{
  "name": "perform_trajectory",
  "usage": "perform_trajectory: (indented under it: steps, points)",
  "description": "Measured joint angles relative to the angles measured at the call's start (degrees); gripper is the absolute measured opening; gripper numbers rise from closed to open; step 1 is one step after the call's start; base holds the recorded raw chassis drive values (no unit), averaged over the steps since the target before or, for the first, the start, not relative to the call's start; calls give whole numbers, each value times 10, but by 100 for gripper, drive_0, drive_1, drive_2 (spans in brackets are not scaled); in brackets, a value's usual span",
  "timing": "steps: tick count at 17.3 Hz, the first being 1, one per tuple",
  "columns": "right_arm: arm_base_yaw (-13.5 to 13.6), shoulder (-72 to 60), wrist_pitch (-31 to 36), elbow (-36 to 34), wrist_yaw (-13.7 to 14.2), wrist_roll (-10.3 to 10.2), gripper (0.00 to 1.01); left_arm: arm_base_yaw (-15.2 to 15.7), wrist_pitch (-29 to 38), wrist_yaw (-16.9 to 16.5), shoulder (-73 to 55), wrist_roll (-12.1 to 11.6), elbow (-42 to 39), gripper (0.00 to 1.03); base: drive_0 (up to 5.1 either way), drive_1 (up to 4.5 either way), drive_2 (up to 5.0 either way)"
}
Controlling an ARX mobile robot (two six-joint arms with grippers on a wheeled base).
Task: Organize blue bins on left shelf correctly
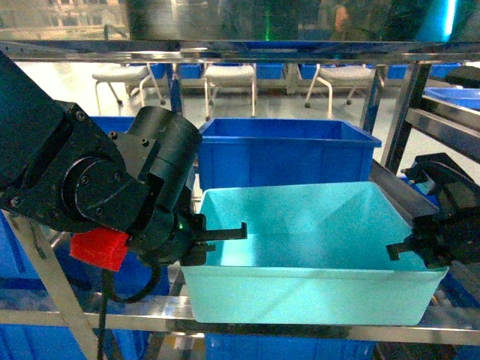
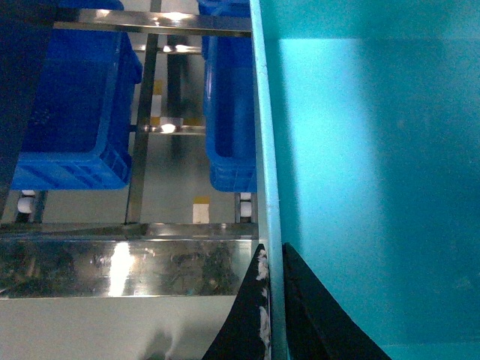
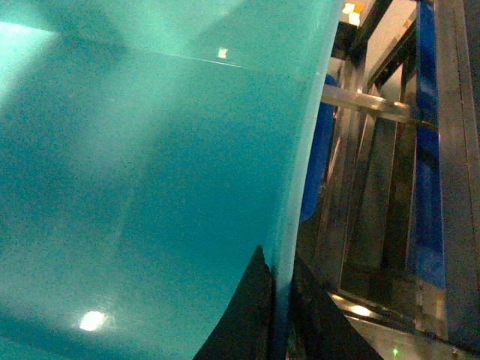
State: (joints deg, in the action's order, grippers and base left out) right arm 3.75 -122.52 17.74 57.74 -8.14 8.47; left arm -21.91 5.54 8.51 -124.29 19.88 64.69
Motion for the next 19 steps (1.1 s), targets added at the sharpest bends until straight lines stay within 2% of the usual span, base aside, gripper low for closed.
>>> perform_trajectory:
  steps: [7, 12, 19]
  points:
    - [1, -25, -7, 17, 8, -5, 2, 8, -4, -4, -25, -9, 25, 2, 0, 0, 0]
    - [8, -58, -14, 56, 17, -5, 2, 14, -16, -4, -51, -23, 61, 2, 0, 0, 0]
    - [7, -94, -36, 120, 20, 6, 2, 23, -51, -7, -92, -19, 126, 2, 0, 0, 0]
